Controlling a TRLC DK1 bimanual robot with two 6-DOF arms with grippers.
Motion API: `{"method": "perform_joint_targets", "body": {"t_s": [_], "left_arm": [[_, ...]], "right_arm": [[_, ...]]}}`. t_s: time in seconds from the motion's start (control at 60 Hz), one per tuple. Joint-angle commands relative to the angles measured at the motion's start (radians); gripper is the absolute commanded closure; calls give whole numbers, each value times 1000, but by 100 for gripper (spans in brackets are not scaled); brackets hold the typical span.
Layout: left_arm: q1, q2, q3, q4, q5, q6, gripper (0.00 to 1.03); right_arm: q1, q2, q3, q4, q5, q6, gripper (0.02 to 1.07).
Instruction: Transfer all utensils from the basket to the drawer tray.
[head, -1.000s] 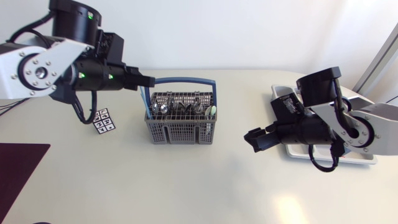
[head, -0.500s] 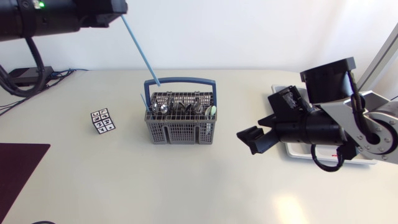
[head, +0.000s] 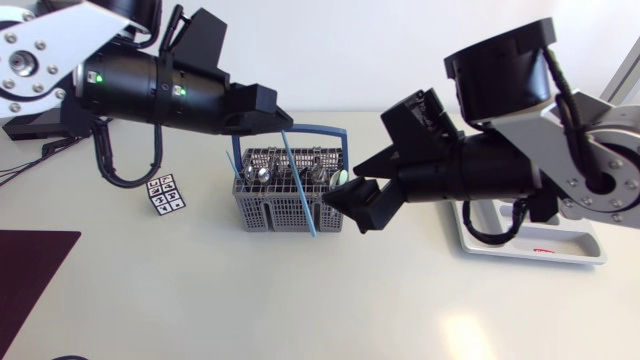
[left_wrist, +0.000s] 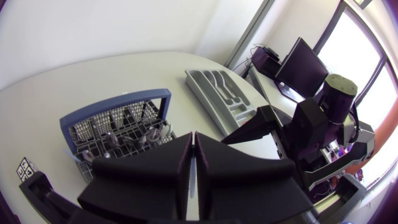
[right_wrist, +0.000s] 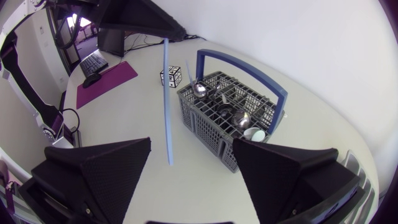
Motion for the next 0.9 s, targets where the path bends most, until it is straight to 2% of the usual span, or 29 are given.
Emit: {"method": "perform_joint_targets", "body": {"t_s": [0.0,0.067,0.217,0.317,0.35,0.45,0.55,0.733,0.817,0.883], "left_arm": [[6,32,37,-13,48,-37,100],[6,61,57,-25,92,-45,100],[0,84,80,-33,123,-57,100],[-2,90,87,-33,123,-62,100],[-2,94,90,-33,123,-63,100],[-3,98,92,-33,123,-63,100],[-5,101,92,-33,123,-65,100],[0,100,92,-30,123,-66,97],[5,97,92,-28,123,-69,95],[5,95,94,-28,123,-69,88]], "right_arm": [[29,40,33,-11,-9,5,17],[41,57,50,-14,-9,5,17],[45,92,73,-14,-9,3,30],[51,103,78,-9,-9,-5,49],[55,106,78,-9,-11,-6,59],[64,121,76,-4,-17,-6,69],[58,134,70,9,-57,0,85],[58,140,55,29,-53,28,99],[61,141,49,29,-41,35,101],[63,146,44,20,-40,32,101]]}}
